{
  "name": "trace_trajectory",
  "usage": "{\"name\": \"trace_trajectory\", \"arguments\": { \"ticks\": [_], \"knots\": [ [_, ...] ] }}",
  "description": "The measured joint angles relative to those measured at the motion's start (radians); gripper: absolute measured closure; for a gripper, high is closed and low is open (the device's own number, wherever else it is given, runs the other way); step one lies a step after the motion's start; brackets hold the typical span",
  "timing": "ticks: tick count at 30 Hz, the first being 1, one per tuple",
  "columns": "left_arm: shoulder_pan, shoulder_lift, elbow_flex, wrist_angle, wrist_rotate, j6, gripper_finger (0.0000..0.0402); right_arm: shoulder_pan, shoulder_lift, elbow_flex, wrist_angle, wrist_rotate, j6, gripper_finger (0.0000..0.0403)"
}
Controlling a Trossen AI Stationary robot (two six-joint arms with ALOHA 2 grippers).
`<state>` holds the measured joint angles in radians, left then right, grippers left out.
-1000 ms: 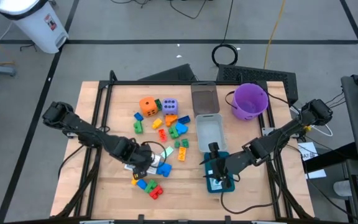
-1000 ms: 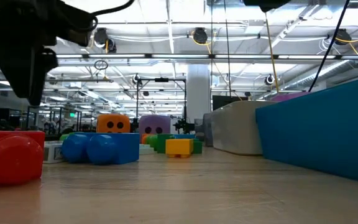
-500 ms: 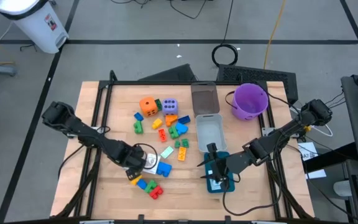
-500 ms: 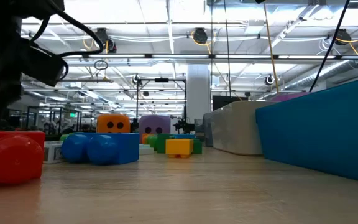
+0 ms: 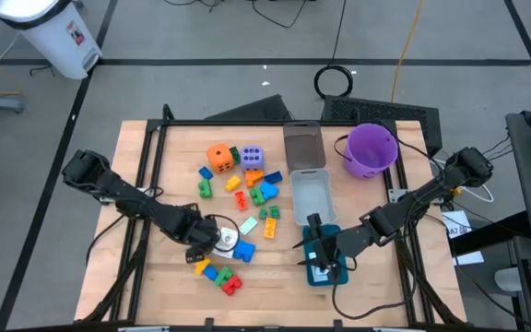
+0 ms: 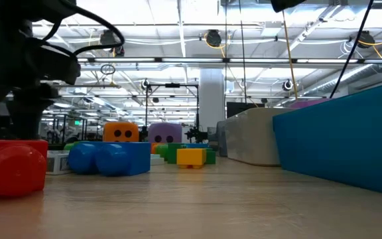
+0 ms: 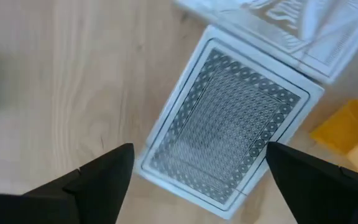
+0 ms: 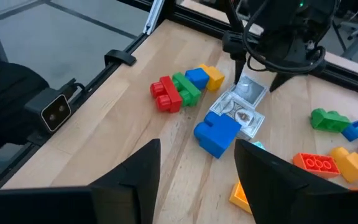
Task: Pick & Place Toys
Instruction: Put the black deck of cards into the blue bin
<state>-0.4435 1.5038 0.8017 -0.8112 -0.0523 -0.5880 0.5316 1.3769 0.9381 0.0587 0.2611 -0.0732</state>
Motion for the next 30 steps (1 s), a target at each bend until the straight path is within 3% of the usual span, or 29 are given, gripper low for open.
{"name": "trace_trajectory", "arguments": {
  "ticks": [8, 17, 30],
  "knots": [
    [-0.002, 0.004, 0.059, -0.009, 0.047, 0.155, 0.0025, 0.0, 0.0, -0.051, 0.098, 0.0, -0.022, 0.0226],
    [-0.017, 0.002, 0.079, -0.023, 0.072, 0.192, 0.0025, 0.0, 0.0, -0.051, 0.096, 0.0, -0.022, 0.0227],
    [-0.057, -0.003, -0.007, 0.01, -0.077, 0.201, 0.0025, 0.0, 0.0, -0.051, 0.096, 0.0, -0.022, 0.0227]
  ]
}}
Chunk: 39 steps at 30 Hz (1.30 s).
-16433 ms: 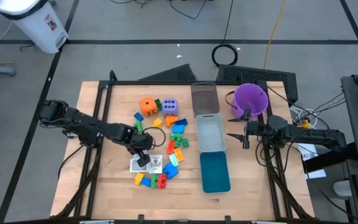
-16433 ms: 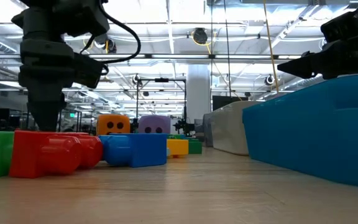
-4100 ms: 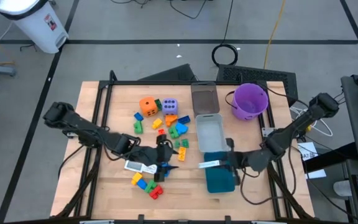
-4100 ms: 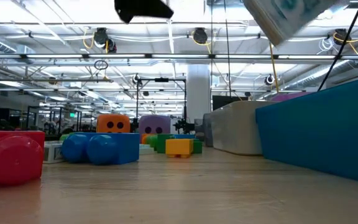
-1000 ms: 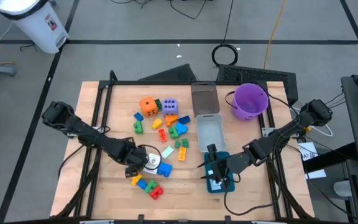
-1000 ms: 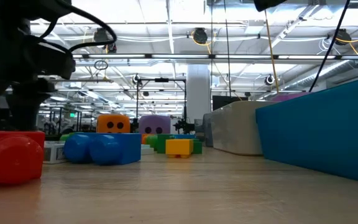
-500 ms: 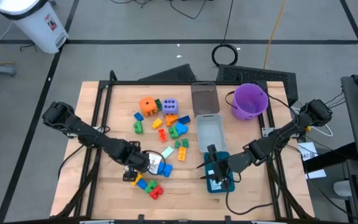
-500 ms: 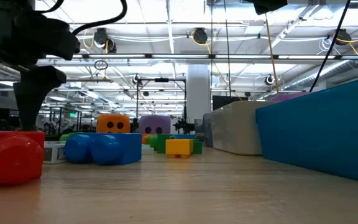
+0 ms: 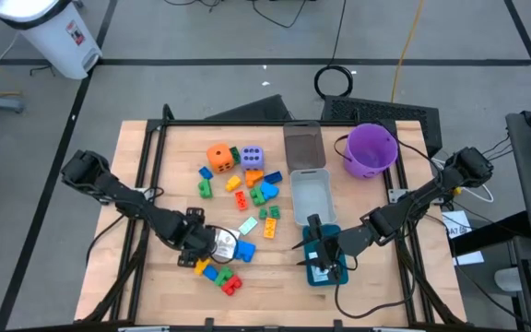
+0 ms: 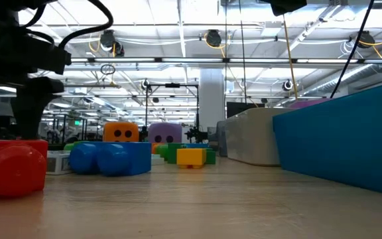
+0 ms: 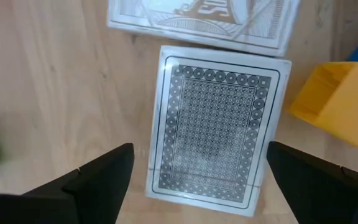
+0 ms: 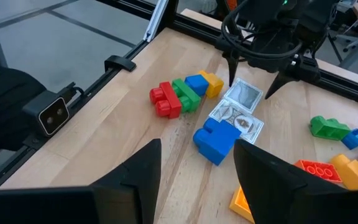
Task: Pick & Place Toys
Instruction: Put the black deck of cards into the blue bin
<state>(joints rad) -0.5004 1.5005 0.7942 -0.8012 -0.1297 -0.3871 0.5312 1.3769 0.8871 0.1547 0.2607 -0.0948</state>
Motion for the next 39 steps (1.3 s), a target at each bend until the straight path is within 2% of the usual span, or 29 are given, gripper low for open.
{"name": "trace_trajectory", "arguments": {
  "ticks": [4, 7, 13, 20, 25, 32, 39],
  "knots": [
    [0.006, 0.001, -0.011, 0.038, 0.014, 0.041, 0.0025, 0.0, 0.0, 0.0, 0.002, 0.0, 0.0, 0.0227],
    [0.01, 0.001, -0.026, 0.092, 0.065, 0.069, 0.0025, 0.0, 0.0, 0.0, 0.002, 0.0, 0.0, 0.0227],
    [0.01, 0.004, -0.086, 0.174, 0.06, 0.082, 0.0025, 0.0, 0.0, 0.0, 0.002, 0.0, 0.0, 0.0227],
    [0.018, 0.003, -0.11, 0.18, 0.057, 0.042, 0.0032, 0.0, 0.0, 0.0, 0.0, 0.0, 0.0, 0.0227],
    [0.018, 0.003, -0.111, 0.213, 0.068, 0.071, 0.0086, 0.0, 0.0, 0.0, 0.001, 0.0, 0.0, 0.0227],
    [0.018, 0.003, -0.112, 0.216, 0.057, 0.066, 0.0088, 0.0, 0.0, 0.0, 0.0, 0.0, 0.0, 0.0227],
    [0.019, 0.0, -0.071, 0.162, 0.013, -0.027, 0.0086, -0.002, 0.0, 0.0, 0.002, 0.0, 0.0, 0.0227]
  ]
}}
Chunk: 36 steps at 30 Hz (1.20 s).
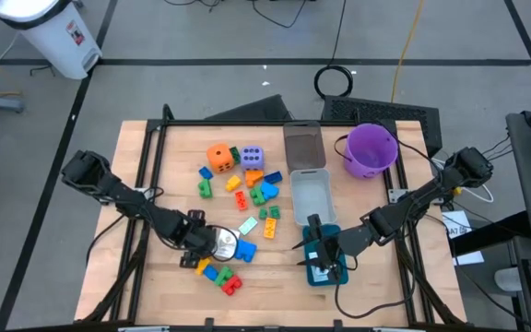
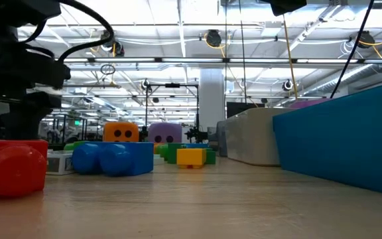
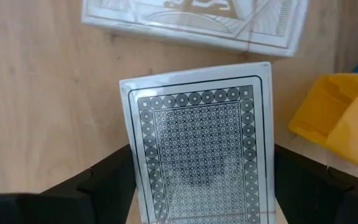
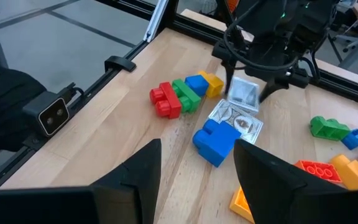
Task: Pick & Place Toys
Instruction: Put the black deck of cards into the blue bin
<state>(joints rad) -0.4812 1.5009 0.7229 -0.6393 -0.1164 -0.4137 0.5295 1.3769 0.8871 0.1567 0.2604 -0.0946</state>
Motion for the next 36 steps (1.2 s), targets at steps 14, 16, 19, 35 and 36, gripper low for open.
{"name": "trace_trajectory", "arguments": {
  "ticks": [14, 16, 19, 35, 36],
  "knots": [
    [-0.031, -0.007, 0.318, -0.116, -0.379, 0.192, 0.0086, -0.103, 0.038, -0.033, 0.252, 0.001, 0.176, 0.0226],
    [-0.04, -0.005, 0.355, -0.116, -0.46, 0.246, 0.0086, -0.133, 0.067, -0.046, 0.331, 0.0, 0.251, 0.0222],
    [-0.044, 0.005, 0.399, -0.098, -0.583, 0.317, 0.0086, -0.179, 0.11, -0.052, 0.401, 0.001, 0.309, 0.0207],
    [-0.007, 0.129, 0.419, 0.122, -0.741, 0.611, 0.0086, -0.309, 0.325, -0.022, 0.695, -0.004, 0.494, 0.0089],
    [-0.003, 0.136, 0.419, 0.122, -0.742, 0.611, 0.0086, -0.309, 0.338, -0.01, 0.695, -0.015, 0.495, 0.009]
  ]
}}
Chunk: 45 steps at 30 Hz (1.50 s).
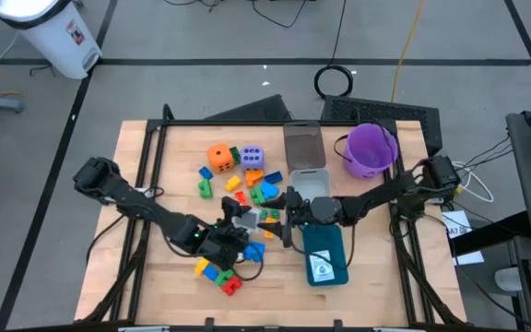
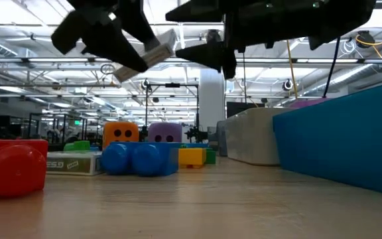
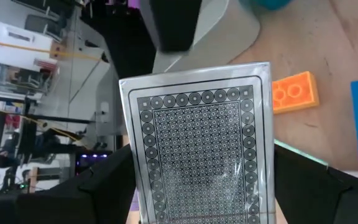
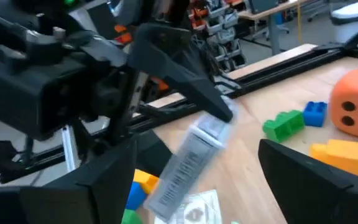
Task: Pick & Place Toys
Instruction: Put the black deck of cards into the blue bin
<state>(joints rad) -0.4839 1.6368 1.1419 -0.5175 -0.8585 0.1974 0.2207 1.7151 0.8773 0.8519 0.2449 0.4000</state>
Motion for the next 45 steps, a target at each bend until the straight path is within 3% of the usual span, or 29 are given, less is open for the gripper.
{"name": "trace_trajectory", "arguments": {
  "ticks": [3, 13, 20, 25, 28, 33, 36, 40, 45],
  "knots": [
    [0.011, 0.012, 0.0, 0.004, 0.003, 0.013, 0.0086, 0.0, 0.034, 0.034, -0.002, -0.032, 0.002, 0.0097],
    [0.005, 0.014, 0.0, 0.08, -0.041, 0.042, 0.0081, -0.025, 0.085, 0.081, -0.06, 0.011, 0.094, 0.016],
    [0.005, 0.014, 0.0, 0.091, -0.049, 0.01, 0.0075, -0.023, 0.075, 0.081, -0.057, -0.007, 0.069, 0.0278],
    [0.004, 0.014, 0.0, 0.137, 0.016, -0.088, 0.0047, -0.032, 0.076, 0.079, -0.066, -0.118, 0.031, 0.0371],
    [-0.006, 0.014, 0.0, 0.154, 0.043, -0.194, 0.0037, -0.038, 0.045, 0.079, -0.109, -0.198, -0.003, 0.0375],
    [-0.044, 0.008, 0.0, 0.154, 0.136, -0.276, 0.0038, -0.022, -0.059, 0.079, -0.298, -0.223, -0.054, 0.0374],
    [-0.068, -0.007, 0.001, 0.151, 0.246, -0.29, 0.0041, 0.007, -0.138, 0.079, -0.419, -0.22, -0.089, 0.0374],
    [-0.093, -0.02, -0.012, 0.165, 0.38, -0.274, 0.0039, 0.072, -0.265, 0.079, -0.57, -0.138, -0.126, 0.0374],
    [-0.079, -0.024, -0.115, 0.368, 0.363, -0.233, 0.0035, 0.13, -0.436, 0.143, -0.862, -0.14, -0.031, 0.0374]
  ]
}}
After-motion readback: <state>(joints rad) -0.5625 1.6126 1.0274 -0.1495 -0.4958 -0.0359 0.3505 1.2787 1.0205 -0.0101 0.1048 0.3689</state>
